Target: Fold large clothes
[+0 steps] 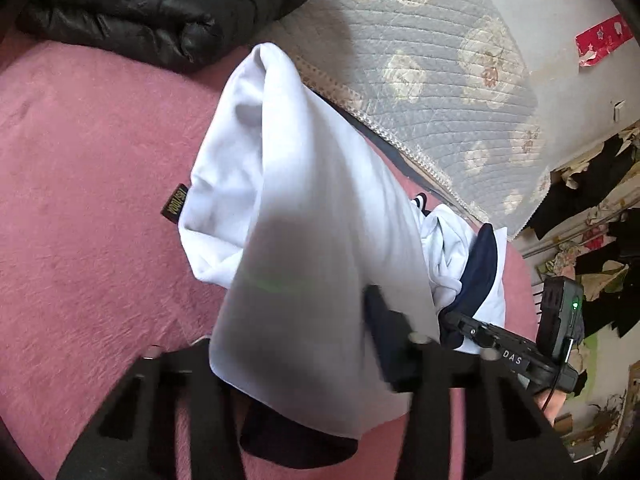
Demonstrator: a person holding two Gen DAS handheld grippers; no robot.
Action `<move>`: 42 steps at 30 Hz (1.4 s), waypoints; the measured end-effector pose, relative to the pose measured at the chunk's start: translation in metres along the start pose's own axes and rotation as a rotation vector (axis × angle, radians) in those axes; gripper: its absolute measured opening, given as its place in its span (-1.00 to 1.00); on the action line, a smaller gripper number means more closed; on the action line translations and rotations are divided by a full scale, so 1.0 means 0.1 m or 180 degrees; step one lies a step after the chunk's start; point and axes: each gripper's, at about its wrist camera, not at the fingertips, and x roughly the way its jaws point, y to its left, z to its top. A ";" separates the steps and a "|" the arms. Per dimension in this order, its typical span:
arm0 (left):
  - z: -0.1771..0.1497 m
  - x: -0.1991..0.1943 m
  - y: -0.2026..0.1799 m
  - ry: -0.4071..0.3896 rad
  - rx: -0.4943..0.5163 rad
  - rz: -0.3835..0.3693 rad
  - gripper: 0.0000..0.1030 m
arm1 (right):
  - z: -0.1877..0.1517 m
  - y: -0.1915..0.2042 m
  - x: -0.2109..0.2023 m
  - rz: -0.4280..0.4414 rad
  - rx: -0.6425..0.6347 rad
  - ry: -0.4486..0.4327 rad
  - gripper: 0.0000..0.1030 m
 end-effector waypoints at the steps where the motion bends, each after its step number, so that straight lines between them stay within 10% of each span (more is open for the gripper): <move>1: 0.01 -0.03 -0.05 -0.0004 0.0058 0.0076 -0.33 | 0.00 -0.01 -0.02 -0.0004 0.0021 0.0017 -0.95; 7: -0.03 -0.36 -1.13 -0.0439 0.0871 0.0173 -0.58 | 0.02 -0.07 -0.05 0.0095 0.0130 0.0016 -0.95; 12: -0.27 0.05 -2.28 -0.0252 0.1524 0.0067 -0.58 | -0.18 -0.18 -0.66 0.0550 0.0206 -0.0378 -0.87; 16: -0.54 0.65 -2.70 0.0013 0.1621 -0.0073 -0.59 | -0.39 -0.65 -1.58 -0.0219 0.0354 -0.1052 -0.58; 20: -0.84 1.16 -2.65 0.0139 0.1535 -0.0148 -0.56 | -0.52 -1.20 -2.13 -0.1363 0.0324 -0.1428 -0.28; 28: -0.88 1.00 -2.51 -0.0012 0.1380 -0.0577 -0.23 | -0.40 -1.38 -1.96 -0.0381 0.0373 -0.1347 -0.28; 34: -1.09 0.82 -2.66 -0.0104 0.1616 -0.0682 0.76 | -0.08 -0.63 -1.70 0.0207 -0.0122 -0.1081 0.09; 38: -1.17 0.50 -2.38 -0.0171 0.1627 -0.0541 0.78 | 0.06 -0.58 -1.14 -0.0612 -0.0101 -0.0624 0.02; 42: -0.90 0.26 -1.82 -0.0310 0.1172 -0.0229 0.91 | 0.04 -0.91 -0.91 -0.0424 0.0214 -0.0553 0.00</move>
